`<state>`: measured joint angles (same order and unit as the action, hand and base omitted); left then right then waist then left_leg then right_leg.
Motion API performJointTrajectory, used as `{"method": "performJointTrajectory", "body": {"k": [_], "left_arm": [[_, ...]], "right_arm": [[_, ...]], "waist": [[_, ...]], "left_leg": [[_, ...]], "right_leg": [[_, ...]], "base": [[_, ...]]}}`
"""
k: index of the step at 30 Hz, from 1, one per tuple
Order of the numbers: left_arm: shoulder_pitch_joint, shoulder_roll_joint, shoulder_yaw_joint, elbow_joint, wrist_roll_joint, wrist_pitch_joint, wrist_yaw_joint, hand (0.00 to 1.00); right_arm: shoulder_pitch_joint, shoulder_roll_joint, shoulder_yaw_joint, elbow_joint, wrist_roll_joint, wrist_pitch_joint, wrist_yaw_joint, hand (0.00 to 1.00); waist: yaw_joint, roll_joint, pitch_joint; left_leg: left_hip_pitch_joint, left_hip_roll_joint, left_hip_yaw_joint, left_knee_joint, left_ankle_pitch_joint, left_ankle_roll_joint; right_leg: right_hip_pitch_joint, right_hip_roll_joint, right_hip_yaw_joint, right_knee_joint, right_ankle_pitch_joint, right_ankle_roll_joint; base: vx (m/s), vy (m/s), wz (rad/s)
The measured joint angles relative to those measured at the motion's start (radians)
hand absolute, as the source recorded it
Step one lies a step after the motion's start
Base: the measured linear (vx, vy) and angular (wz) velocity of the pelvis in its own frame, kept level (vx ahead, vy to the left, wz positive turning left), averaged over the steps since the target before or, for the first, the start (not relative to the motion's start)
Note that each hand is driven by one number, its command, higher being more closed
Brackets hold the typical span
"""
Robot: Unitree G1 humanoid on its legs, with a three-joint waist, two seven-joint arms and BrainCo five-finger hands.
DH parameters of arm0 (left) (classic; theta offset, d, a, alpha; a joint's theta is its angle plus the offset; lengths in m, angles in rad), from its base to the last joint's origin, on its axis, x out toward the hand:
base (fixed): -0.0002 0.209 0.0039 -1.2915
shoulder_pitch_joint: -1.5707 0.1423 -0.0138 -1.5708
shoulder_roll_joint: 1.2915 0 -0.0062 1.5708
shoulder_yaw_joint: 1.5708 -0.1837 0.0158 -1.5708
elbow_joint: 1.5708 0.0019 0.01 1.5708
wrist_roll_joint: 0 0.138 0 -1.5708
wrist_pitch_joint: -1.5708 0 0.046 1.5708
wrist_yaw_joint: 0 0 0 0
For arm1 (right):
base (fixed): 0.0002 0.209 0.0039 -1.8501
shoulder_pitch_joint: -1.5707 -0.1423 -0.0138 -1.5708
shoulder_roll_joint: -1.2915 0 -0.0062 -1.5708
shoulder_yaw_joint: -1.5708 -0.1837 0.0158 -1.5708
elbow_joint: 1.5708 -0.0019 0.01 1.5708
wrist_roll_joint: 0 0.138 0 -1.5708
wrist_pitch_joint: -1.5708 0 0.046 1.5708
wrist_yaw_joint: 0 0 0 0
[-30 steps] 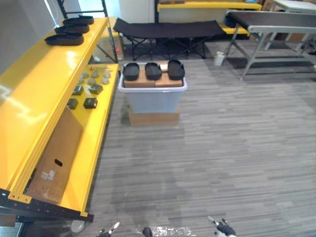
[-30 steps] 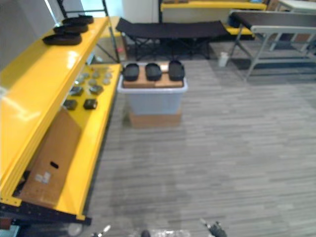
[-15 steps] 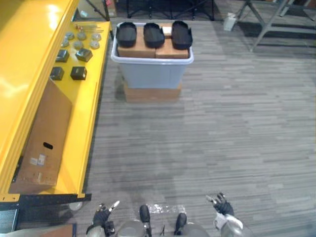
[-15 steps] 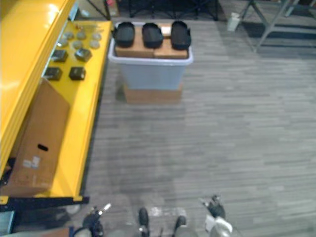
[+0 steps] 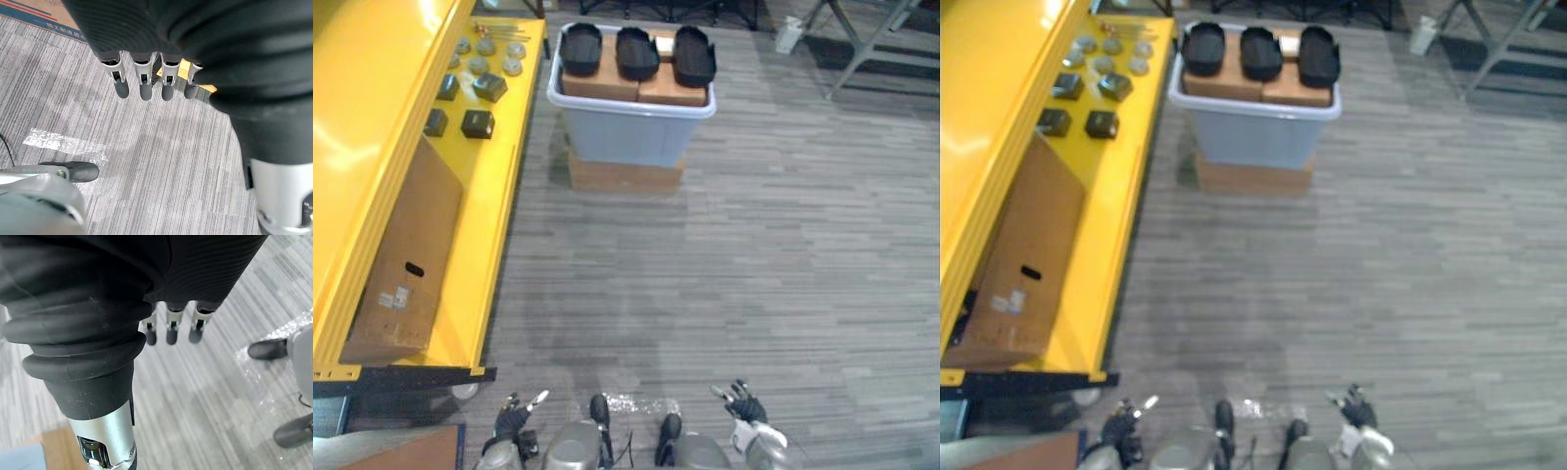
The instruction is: Walk over and take plastic housings, then place them on the shelf
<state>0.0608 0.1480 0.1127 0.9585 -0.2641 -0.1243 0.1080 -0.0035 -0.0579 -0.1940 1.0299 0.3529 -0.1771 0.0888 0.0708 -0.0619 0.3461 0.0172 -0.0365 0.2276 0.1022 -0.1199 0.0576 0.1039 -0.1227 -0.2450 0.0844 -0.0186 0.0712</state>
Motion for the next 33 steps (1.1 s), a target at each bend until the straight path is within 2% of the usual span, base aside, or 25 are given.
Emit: {"method": "performJointTrajectory", "body": {"k": [4, 5, 7, 9, 10, 11, 12, 13, 15, 17, 19, 20, 21, 22, 24, 25, 26, 28, 30, 31, 33], "left_arm": [[0.015, 0.000, 0.005, 0.000, 0.006, 0.000, 0.000, 0.00], [0.025, -0.001, 0.011, 0.000, 0.008, 0.000, 0.000, 0.00], [0.036, -0.005, 0.029, 0.003, 0.009, 0.001, 0.001, 0.00], [0.060, -0.006, 0.030, 0.006, 0.041, 0.002, 0.018, 0.00], [0.065, -0.005, 0.031, 0.007, 0.045, 0.002, 0.024, 0.00], [0.069, -0.003, 0.034, 0.007, 0.045, 0.002, 0.035, 0.00], [0.067, -0.001, 0.040, 0.008, 0.044, 0.003, 0.041, 0.00], [0.066, -0.001, 0.043, 0.011, 0.044, 0.005, 0.043, 0.00], [0.057, 0.011, 0.043, 0.013, 0.040, 0.005, 0.044, 0.00], [0.049, 0.012, 0.043, 0.013, 0.029, 0.004, 0.043, 0.00], [0.030, -0.007, 0.038, 0.008, 0.026, -0.002, 0.044, 0.00], [0.028, -0.012, 0.029, 0.008, 0.021, -0.004, 0.044, 0.00], [0.029, -0.015, 0.019, 0.008, -0.015, -0.005, 0.045, 0.00], [0.030, -0.029, 0.020, 0.008, -0.048, -0.005, 0.047, 0.00], [0.048, -0.049, 0.021, 0.008, -0.053, -0.002, 0.050, 0.00], [0.049, -0.074, 0.021, 0.007, -0.053, 0.007, 0.050, 0.00], [0.047, -0.095, 0.031, 0.012, -0.084, 0.023, 0.052, 0.00], [0.049, -0.097, 0.039, 0.013, -0.092, 0.040, 0.054, 0.00], [0.065, -0.097, 0.045, 0.005, -0.086, 0.052, 0.057, 0.00], [0.071, -0.097, 0.047, 0.004, -0.081, 0.052, 0.057, 0.00], [0.126, -0.107, 0.115, 0.006, -0.047, 0.064, 0.046, 0.00]], "right_arm": [[0.005, 0.000, 0.000, 0.002, -0.003, 0.017, 0.002, 0.00], [0.007, 0.000, 0.000, 0.002, -0.002, 0.024, 0.002, 0.00], [0.011, -0.002, 0.000, 0.002, 0.000, 0.030, 0.004, 0.00], [0.040, 0.000, -0.004, 0.004, 0.000, 0.049, 0.011, 0.00], [0.048, 0.001, -0.006, 0.008, -0.001, 0.055, 0.019, 0.00], [0.060, 0.005, -0.007, 0.017, -0.004, 0.070, 0.031, 0.00], [0.064, 0.007, -0.022, 0.018, -0.006, 0.071, 0.046, 0.00], [0.066, 0.006, -0.021, 0.020, -0.008, 0.069, 0.053, 0.00], [0.072, 0.001, -0.018, 0.028, -0.027, 0.066, 0.089, 0.00], [0.091, 0.000, -0.015, 0.037, -0.060, 0.068, 0.107, 0.00], [0.117, 0.001, -0.020, 0.055, -0.060, 0.076, 0.115, 0.00], [0.123, 0.000, -0.019, 0.057, -0.063, 0.081, 0.115, 0.00], [0.128, -0.004, -0.020, 0.066, -0.063, 0.086, 0.115, 0.00], [0.130, -0.019, -0.020, 0.075, -0.060, 0.084, 0.111, 0.00], [0.135, -0.041, -0.018, 0.083, -0.059, 0.081, 0.101, 0.00], [0.136, -0.063, -0.015, 0.093, -0.052, 0.068, 0.090, 0.00], [0.134, -0.076, -0.017, 0.092, -0.055, 0.058, 0.083, 0.00], [0.123, -0.091, -0.020, 0.091, -0.072, 0.046, 0.082, 0.00], [0.083, -0.102, -0.020, 0.080, -0.097, 0.012, 0.082, 0.00], [0.070, -0.104, -0.020, 0.074, -0.097, 0.002, 0.081, 0.00], [0.035, -0.108, -0.020, 0.048, -0.105, -0.015, 0.060, 0.00]], "waist": [[0.002, -0.015, 0.000], [0.006, -0.028, 0.001], [0.004, -0.023, 0.009], [-0.010, -0.019, 0.009], [-0.012, -0.018, 0.008], [-0.013, -0.012, 0.009], [-0.014, -0.012, 0.008], [-0.017, -0.007, 0.010], [-0.018, -0.007, 0.005], [-0.022, -0.020, -0.003], [-0.026, -0.021, -0.011], [-0.030, -0.019, -0.029], [-0.031, -0.012, -0.046], [-0.041, 0.013, -0.060], [-0.050, 0.051, -0.105], [-0.053, 0.077, -0.122], [-0.047, 0.090, -0.113], [-0.040, 0.100, -0.110], [-0.004, 0.098, -0.108], [0.006, 0.097, -0.107], [0.034, 0.095, -0.098]], "left_leg": [[0.000, -0.009, 0.014, 0.016, -0.004, 0.004], [-0.003, -0.018, 0.032, 0.032, -0.018, 0.003], [-0.020, -0.007, 0.042, 0.105, -0.056, 0.004], [-0.045, 0.022, 0.039, 0.219, -0.132, 0.017], [-0.041, 0.031, 0.035, 0.232, -0.148, 0.027], [-0.029, 0.053, 0.033, 0.249, -0.166, 0.029], [-0.012, 0.076, 0.033, 0.259, -0.183, 0.020], [-0.006, 0.090, 0.032, 0.265, -0.190, 0.017], [0.021, 0.149, 0.022, 0.297, -0.222, -0.016], [0.038, 0.157, 0.003, 0.309, -0.235, -0.045], [0.058, 0.159, -0.026, 0.323, -0.254, -0.079], [0.060, 0.159, -0.031, 0.318, -0.262, -0.092], [0.072, 0.158, -0.038, 0.299, -0.272, -0.109], [0.086, 0.169, -0.056, 0.278, -0.279, -0.126], [0.065, 0.204, -0.066, 0.333, -0.265, -0.164], [-0.012, 0.229, -0.063, 0.479, -0.214, -0.212], [-0.088, 0.250, -0.056, 0.618, -0.197, -0.204], [-0.113, 0.227, -0.057, 0.630, -0.201, -0.197], [-0.171, 0.144, -0.073, 0.505, -0.198, -0.191], [-0.191, 0.121, -0.085, 0.457, -0.192, -0.187], [-0.236, 0.061, -0.119, 0.204, -0.069, -0.162]], "right_leg": [[0.001, -0.012, 0.021, 0.000, -0.035, 0.007], [0.000, -0.027, 0.035, 0.001, -0.072, 0.023], [-0.024, -0.038, 0.052, 0.058, -0.117, 0.036], [-0.041, -0.040, 0.057, 0.162, -0.155, 0.062], [-0.043, -0.038, 0.057, 0.193, -0.158, 0.067], [-0.079, -0.030, 0.048, 0.264, -0.161, 0.064], [-0.096, -0.024, 0.029, 0.255, -0.177, 0.040], [-0.111, -0.021, 0.022, 0.253, -0.180, 0.036], [-0.159, 0.005, 0.020, 0.195, -0.155, 0.053], [-0.175, 0.002, 0.021, 0.141, -0.096, 0.052], [-0.186, -0.001, 0.028, 0.116, -0.021, 0.045], [-0.202, 0.002, 0.027, 0.117, -0.009, 0.029], [-0.210, 0.011, 0.021, 0.124, -0.012, 0.022], [-0.208, 0.027, 0.022, 0.138, 0.010, -0.011], [-0.205, 0.048, -0.006, 0.141, 0.019, -0.034], [-0.186, 0.060, -0.017, 0.120, 0.016, -0.052], [-0.128, 0.065, -0.028, 0.076, 0.018, -0.058], [-0.055, 0.061, -0.031, 0.028, 0.012, -0.067], [0.006, 0.046, -0.010, -0.021, -0.003, -0.083], [0.012, 0.044, -0.002, -0.025, -0.016, -0.090], [0.056, 0.048, 0.005, -0.026, -0.061, -0.074]], "base": [[-0.09, -0.027, -0.13], [-0.08, -0.022, -0.29], [-0.08, -0.005, -0.25], [-0.02, 0.010, -0.08], [0.03, 0.025, -0.06], [-0.02, 0.063, -0.11], [-0.07, 0.067, -0.09], [-0.06, 0.038, -0.02], [0.05, -0.039, 0.11], [0.12, -0.079, 0.32], [0.30, -0.197, 0.46], [0.33, -0.212, 0.25], [0.36, -0.243, 0.26], [0.37, -0.261, 0.35], [0.38, -0.239, 0.34], [0.39, -0.226, 0.23], [0.38, -0.241, 0.17], [0.35, -0.184, -0.03], [0.31, -0.103, -0.29], [0.28, -0.003, -0.28], [0.25, 0.052, -0.16]]}}
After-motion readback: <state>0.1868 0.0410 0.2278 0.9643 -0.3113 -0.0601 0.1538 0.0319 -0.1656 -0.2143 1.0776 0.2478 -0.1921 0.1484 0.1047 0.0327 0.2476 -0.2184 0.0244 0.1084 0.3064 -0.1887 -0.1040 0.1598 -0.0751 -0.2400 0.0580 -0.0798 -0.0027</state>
